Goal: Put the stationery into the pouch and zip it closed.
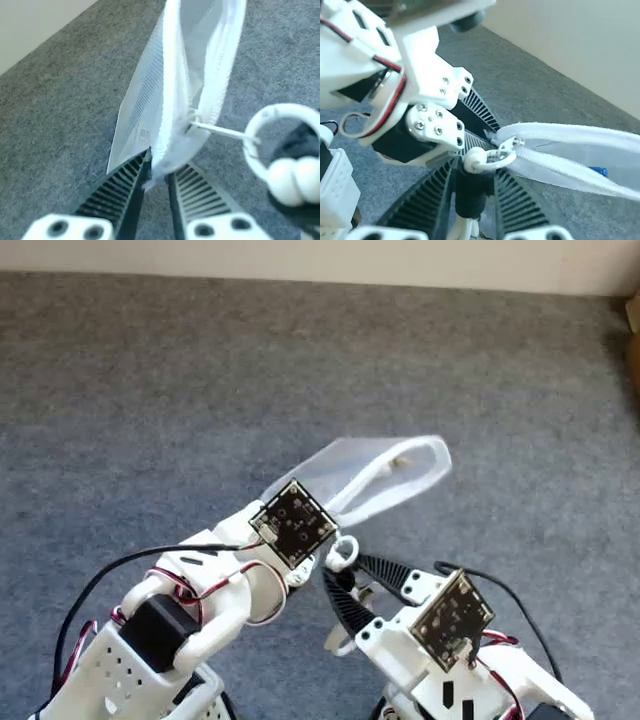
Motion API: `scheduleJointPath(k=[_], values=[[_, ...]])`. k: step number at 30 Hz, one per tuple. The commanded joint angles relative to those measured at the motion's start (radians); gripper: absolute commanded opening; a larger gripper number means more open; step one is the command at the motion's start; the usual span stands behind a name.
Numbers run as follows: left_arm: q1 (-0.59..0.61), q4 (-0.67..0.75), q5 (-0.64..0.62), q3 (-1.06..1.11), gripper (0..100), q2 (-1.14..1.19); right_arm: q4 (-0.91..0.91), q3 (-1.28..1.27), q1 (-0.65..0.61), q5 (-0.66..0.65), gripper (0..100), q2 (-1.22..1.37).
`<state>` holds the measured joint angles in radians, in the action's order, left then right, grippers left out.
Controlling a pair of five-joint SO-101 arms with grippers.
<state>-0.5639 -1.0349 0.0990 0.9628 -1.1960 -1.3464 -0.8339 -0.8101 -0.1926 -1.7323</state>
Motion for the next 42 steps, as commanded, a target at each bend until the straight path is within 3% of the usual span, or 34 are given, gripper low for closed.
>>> scheduleJointPath(k=[1,17,22,29,35,42], values=[[-0.001,0.031,-0.011,-0.012,1,0.002,0.013,0.074,0.082,0.002,0.5,-0.015],[0.007,-0.037,-0.012,-0.013,1,0.002,0.062,0.074,0.41,0.002,0.5,-0.015],[0.008,-0.071,-0.012,-0.015,1,0.002,0.062,0.074,0.43,0.002,0.5,-0.015],[0.13,-0.064,-0.011,-0.015,1,0.002,0.064,0.068,0.458,0.002,0.5,-0.015],[0.131,-0.064,-0.011,-0.015,1,0.002,0.137,0.036,0.553,0.0,0.5,-0.013],[0.131,-0.064,-0.009,-0.015,1,0.002,0.136,0.007,0.559,0.006,0.5,-0.015]])
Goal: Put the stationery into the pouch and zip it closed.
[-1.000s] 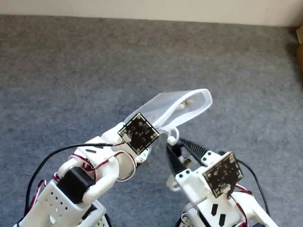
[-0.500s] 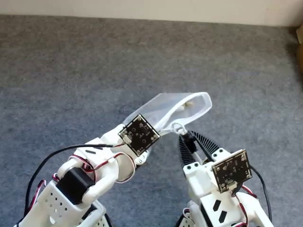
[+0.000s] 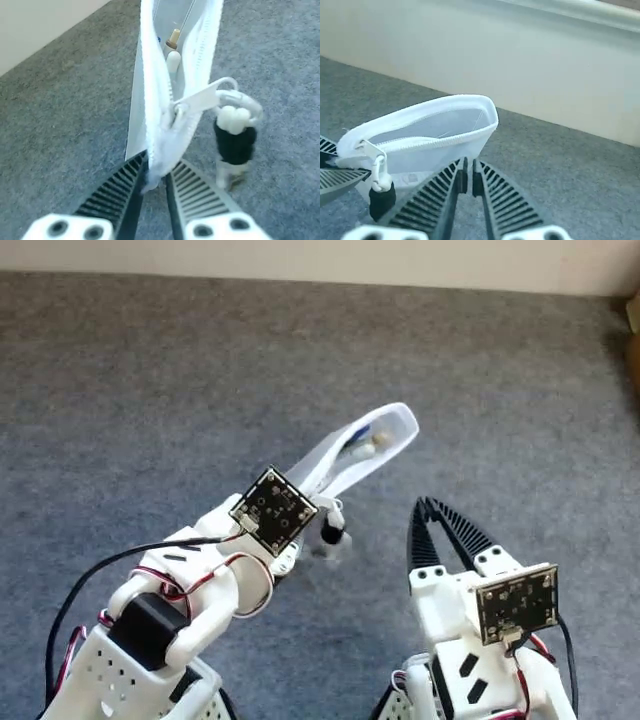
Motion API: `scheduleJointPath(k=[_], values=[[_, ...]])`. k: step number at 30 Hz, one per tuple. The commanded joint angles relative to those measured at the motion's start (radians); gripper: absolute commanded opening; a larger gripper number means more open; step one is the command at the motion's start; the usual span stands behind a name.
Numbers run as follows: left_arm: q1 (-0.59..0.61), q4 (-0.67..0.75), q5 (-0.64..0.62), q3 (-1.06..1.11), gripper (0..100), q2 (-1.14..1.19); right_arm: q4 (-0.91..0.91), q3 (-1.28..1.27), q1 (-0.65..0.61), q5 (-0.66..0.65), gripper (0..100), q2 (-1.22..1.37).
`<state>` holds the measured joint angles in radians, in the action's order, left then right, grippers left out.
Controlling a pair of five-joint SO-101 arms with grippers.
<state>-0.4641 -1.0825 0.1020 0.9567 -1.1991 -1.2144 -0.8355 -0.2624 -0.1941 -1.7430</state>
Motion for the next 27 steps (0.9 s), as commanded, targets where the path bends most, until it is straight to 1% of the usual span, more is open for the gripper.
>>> scheduleJointPath(k=[1,4,8,10,13,16,21,23,27], values=[[0.031,-0.017,-0.012,-0.008,1,0.005,-0.021,0.008,0.012,0.009,0.9,-0.004],[0.031,-0.017,-0.012,-0.008,1,0.005,-0.102,0.013,-0.025,0.009,1.7,-0.004],[0.031,-0.017,-0.012,-0.008,1,0.005,-0.222,0.031,-0.097,0.012,9.4,-0.004],[0.031,-0.017,-0.012,-0.008,1,0.005,-0.251,0.03,-0.142,0.063,12.7,-0.004],[0.031,-0.017,-0.012,-0.008,1,0.005,-0.271,0.03,-0.236,0.155,14.0,-0.004],[0.031,-0.017,-0.012,-0.008,1,0.005,-0.275,0.028,-0.343,0.189,14.2,-0.004],[0.031,-0.015,-0.012,-0.008,1,0.005,-0.259,0.027,-0.46,0.219,14.2,-0.004],[0.031,-0.015,-0.012,-0.008,1,0.005,-0.226,0.01,-0.496,0.23,14.2,-0.004],[0.031,-0.015,-0.012,-0.008,1,0.005,-0.13,-0.096,-0.526,0.229,14.2,-0.004]])
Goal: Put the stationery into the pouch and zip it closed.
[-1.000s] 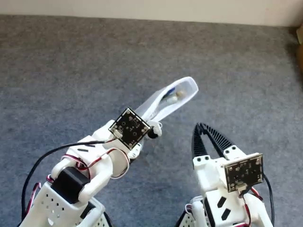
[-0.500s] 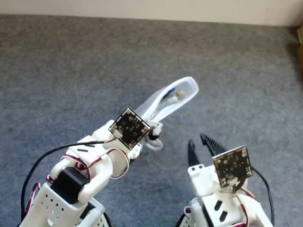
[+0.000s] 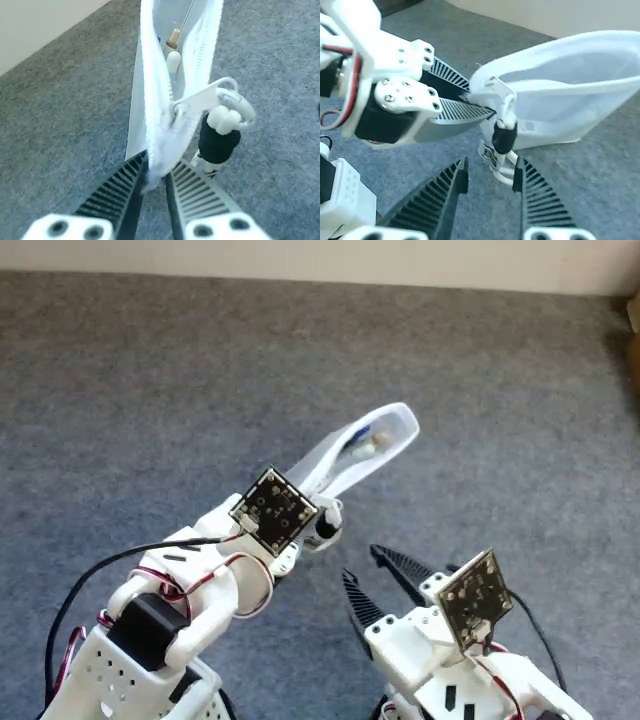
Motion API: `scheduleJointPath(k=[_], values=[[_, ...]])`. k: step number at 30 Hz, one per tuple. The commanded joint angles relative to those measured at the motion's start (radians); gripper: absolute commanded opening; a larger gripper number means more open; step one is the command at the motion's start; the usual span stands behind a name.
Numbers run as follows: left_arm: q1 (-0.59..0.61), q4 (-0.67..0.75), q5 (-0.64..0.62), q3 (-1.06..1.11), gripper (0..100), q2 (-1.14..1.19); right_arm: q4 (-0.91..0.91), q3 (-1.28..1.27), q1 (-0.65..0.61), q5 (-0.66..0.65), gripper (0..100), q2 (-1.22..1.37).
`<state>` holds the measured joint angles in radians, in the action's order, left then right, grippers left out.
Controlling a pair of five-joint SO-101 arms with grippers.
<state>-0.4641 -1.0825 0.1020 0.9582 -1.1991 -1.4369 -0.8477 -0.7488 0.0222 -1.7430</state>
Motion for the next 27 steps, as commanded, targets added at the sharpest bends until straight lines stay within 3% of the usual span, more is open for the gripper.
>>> scheduleJointPath(k=[1,10,16,22,27], values=[[0.031,-0.015,-0.012,-0.01,1,0.005,0.117,-0.114,-0.039,0.012,14.2,-0.004],[0.031,-0.015,-0.012,-0.01,1,0.005,0.278,-0.213,-0.035,0.005,14.1,-0.004],[0.031,-0.015,-0.012,-0.01,1,0.005,0.294,-0.213,-0.033,0.002,11.1,-0.004],[0.031,-0.015,-0.012,-0.01,1,0.005,0.329,-0.213,-0.033,-0.276,0.5,-0.004],[0.035,-0.02,-0.012,-0.008,1,0.005,0.32,-0.202,0.004,-0.292,0.5,-0.004]])
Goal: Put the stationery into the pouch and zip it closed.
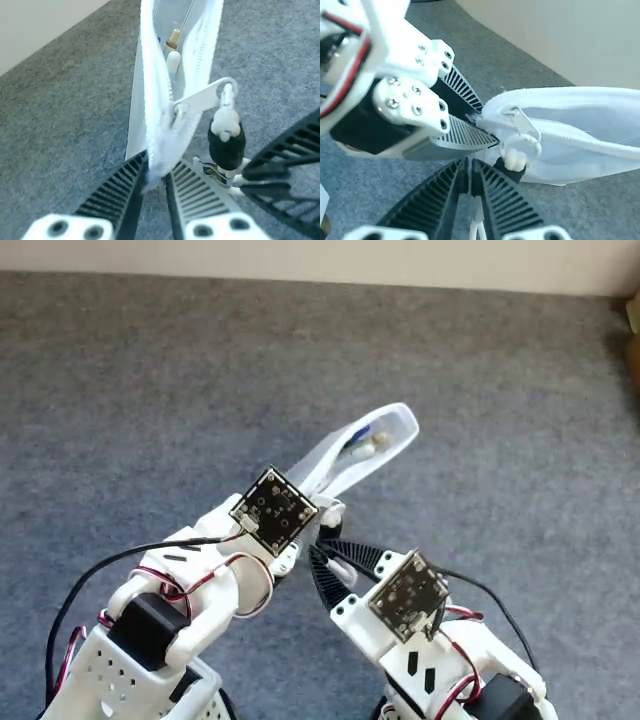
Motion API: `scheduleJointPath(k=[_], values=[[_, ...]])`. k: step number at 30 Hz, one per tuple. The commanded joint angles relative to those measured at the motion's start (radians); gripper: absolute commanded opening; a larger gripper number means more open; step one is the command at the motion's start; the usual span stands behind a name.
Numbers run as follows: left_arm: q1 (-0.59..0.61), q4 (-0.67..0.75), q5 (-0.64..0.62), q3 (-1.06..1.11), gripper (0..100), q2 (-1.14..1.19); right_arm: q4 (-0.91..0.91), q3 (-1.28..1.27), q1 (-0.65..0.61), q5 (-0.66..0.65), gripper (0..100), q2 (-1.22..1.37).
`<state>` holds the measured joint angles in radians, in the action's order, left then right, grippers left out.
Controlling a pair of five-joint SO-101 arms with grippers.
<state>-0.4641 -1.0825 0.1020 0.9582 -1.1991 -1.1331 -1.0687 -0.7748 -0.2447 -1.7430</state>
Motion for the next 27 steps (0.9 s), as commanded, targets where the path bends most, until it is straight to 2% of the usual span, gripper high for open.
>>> scheduleJointPath(k=[1,7,20,24,27], values=[[0.035,-0.02,-0.012,-0.008,1,0.005,0.008,0.019,0.064,-0.025,0.5,-0.004],[0.036,-0.017,-0.012,-0.008,1,0.005,-0.012,0.021,0.242,-0.029,0.5,-0.004],[0.038,-0.018,-0.012,-0.008,1,0.005,-0.021,0.022,0.355,-0.026,0.4,-0.005],[0.038,-0.017,-0.012,-0.008,1,0.005,-0.139,0.12,0.354,-0.02,0.7,-0.005],[0.038,-0.017,-0.012,-0.008,1,0.005,-0.269,0.228,0.351,0.071,3.8,-0.002]])
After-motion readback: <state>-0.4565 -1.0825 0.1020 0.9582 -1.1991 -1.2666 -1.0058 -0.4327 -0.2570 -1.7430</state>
